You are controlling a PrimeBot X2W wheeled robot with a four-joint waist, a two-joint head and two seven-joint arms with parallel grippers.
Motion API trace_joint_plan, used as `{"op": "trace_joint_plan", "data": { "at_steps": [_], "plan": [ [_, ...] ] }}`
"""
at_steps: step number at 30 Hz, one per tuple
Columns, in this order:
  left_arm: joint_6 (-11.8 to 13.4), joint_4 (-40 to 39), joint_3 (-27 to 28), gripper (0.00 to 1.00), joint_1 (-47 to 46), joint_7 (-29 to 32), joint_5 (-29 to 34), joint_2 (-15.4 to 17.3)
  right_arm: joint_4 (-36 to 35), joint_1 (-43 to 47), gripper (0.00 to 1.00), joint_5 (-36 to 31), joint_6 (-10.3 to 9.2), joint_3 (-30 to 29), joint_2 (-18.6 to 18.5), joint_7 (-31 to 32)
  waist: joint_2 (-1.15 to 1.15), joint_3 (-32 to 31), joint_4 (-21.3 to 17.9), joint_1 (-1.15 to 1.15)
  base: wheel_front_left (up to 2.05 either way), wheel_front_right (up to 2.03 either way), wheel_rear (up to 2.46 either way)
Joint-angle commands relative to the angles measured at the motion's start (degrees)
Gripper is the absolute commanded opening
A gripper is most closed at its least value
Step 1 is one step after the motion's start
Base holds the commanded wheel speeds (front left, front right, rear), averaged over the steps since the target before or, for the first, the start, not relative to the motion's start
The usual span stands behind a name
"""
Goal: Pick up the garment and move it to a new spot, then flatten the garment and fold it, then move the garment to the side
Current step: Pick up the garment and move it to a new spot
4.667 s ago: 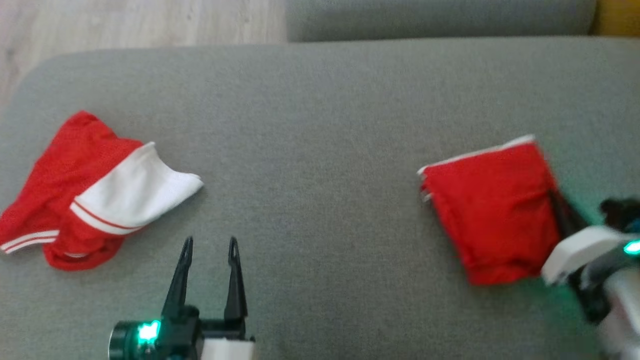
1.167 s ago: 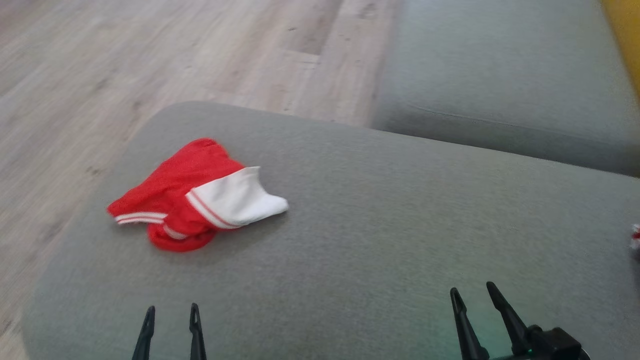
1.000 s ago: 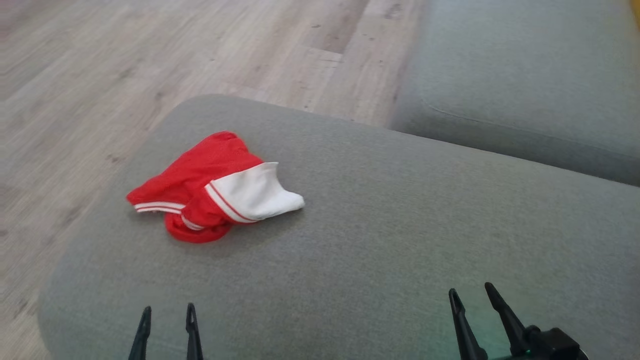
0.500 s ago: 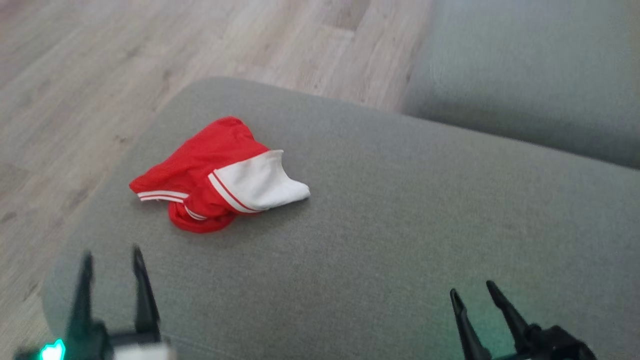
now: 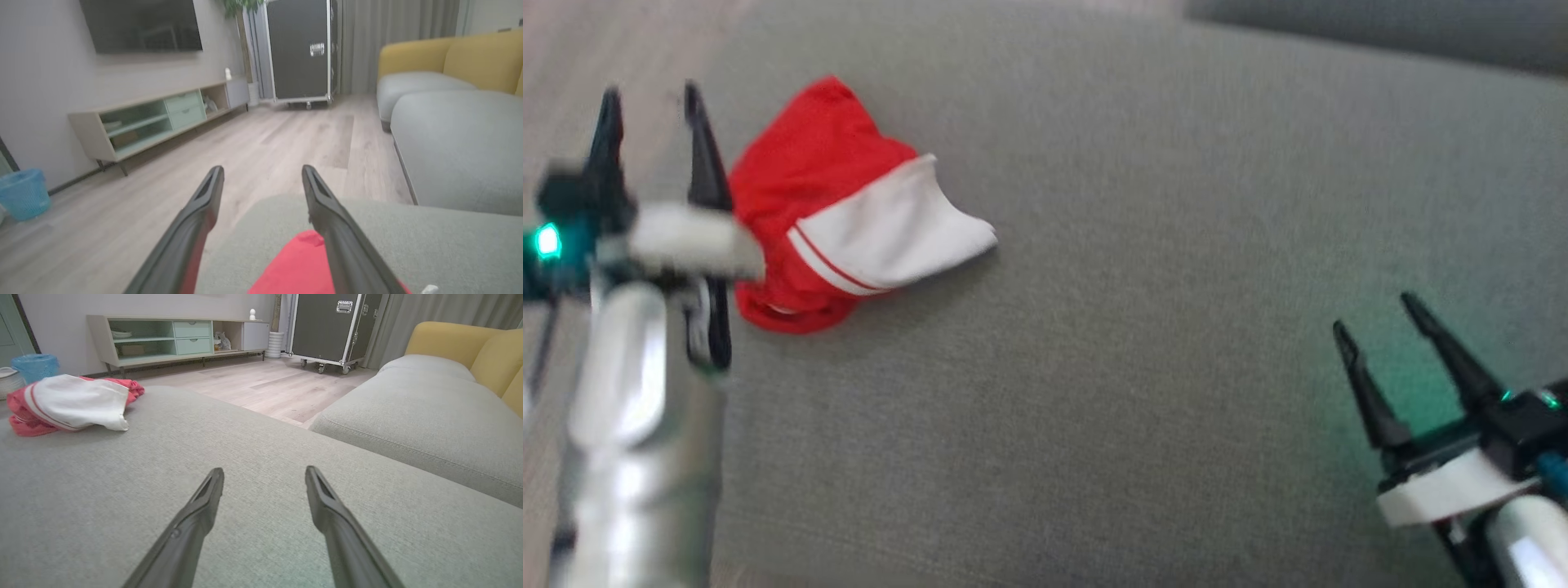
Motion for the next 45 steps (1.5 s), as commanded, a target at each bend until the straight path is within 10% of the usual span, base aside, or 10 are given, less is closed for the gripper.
{"op": "trace_joint_plan", "data": {
  "at_steps": [1,14,15,16,28,45],
  "plan": [
    [-0.1,-0.4,2.1,1.00,-1.9,0.7,-0.4,2.4,-2.0,-1.2,1.00,-0.4,-0.04,1.0,-1.6,-0.6,0.00,4.6,-1.4,-0.03,0.00,0.00,0.00],
    [-6.2,35.6,1.2,1.00,-18.4,19.3,-4.7,3.2,-7.3,-7.5,1.00,-0.4,-0.04,2.6,-7.4,0.4,0.00,12.6,-4.7,-0.03,0.00,0.00,0.00],
    [-6.8,36.6,1.5,0.67,-18.5,19.6,-5.5,3.0,-7.3,-7.9,1.00,-0.4,-0.04,2.6,-7.2,0.3,0.00,12.6,-5.0,-0.03,0.00,0.00,0.00],
    [-7.4,37.1,1.7,0.00,-18.7,19.0,-6.0,3.0,-7.2,-8.2,1.00,-0.4,-0.04,2.7,-6.9,0.3,0.00,12.5,-5.3,-0.03,0.00,0.00,0.00],
    [-9.7,27.8,-11.1,0.00,-21.1,1.8,-6.6,7.2,-3.0,-7.0,1.00,-0.1,-0.04,2.9,2.3,-0.6,0.00,0.2,-11.7,-0.03,0.00,0.00,0.00],
    [-9.7,1.2,-31.3,0.00,-12.8,9.3,-20.9,13.1,-2.9,-2.1,1.00,0.2,-0.04,3.5,11.5,-0.6,0.00,-12.6,-33.5,-0.03,0.00,0.00,0.00]
  ]
}}
